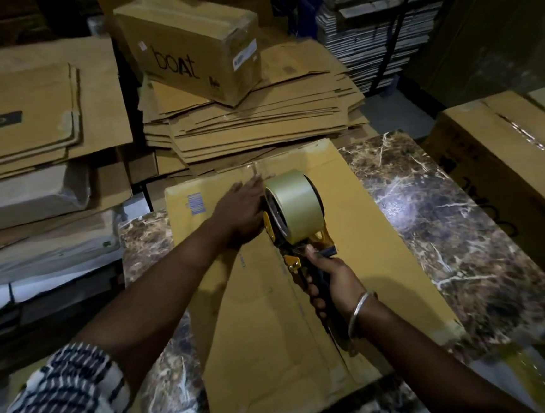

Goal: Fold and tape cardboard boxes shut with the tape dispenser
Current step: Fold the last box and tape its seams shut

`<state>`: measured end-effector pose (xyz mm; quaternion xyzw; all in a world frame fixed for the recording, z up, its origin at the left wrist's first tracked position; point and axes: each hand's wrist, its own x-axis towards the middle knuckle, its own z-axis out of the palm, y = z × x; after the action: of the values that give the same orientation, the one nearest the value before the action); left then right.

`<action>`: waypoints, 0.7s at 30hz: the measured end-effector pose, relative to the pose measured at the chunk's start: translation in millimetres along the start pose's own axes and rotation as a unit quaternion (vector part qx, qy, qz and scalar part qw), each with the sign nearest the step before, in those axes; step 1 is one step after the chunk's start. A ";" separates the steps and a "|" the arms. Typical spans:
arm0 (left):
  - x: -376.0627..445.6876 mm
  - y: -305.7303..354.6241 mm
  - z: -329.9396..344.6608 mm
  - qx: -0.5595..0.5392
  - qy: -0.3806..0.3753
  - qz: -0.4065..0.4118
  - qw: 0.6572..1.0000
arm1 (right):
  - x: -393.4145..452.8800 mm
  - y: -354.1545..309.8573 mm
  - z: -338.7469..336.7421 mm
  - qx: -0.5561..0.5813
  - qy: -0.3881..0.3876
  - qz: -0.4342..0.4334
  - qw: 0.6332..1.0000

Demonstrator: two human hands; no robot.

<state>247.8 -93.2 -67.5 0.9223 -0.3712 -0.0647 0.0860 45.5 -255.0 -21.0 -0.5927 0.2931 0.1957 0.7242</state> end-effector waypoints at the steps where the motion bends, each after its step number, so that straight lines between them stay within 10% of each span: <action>1: -1.2 -0.8 -1.6 0.015 -0.016 -0.010 1.000 | 0.5 0.5 0.4 -0.002 0.003 0.000 1.000; 21: 60.3 -64.6 -32.2 0.101 -0.124 -0.133 0.978 | 75.5 -66.0 22.6 -0.027 -0.026 0.038 0.999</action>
<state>340.3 -85.7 -52.7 0.9521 -0.2580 -0.1516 -0.0635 148.3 -252.5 -18.7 -0.5954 0.2907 0.2466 0.7072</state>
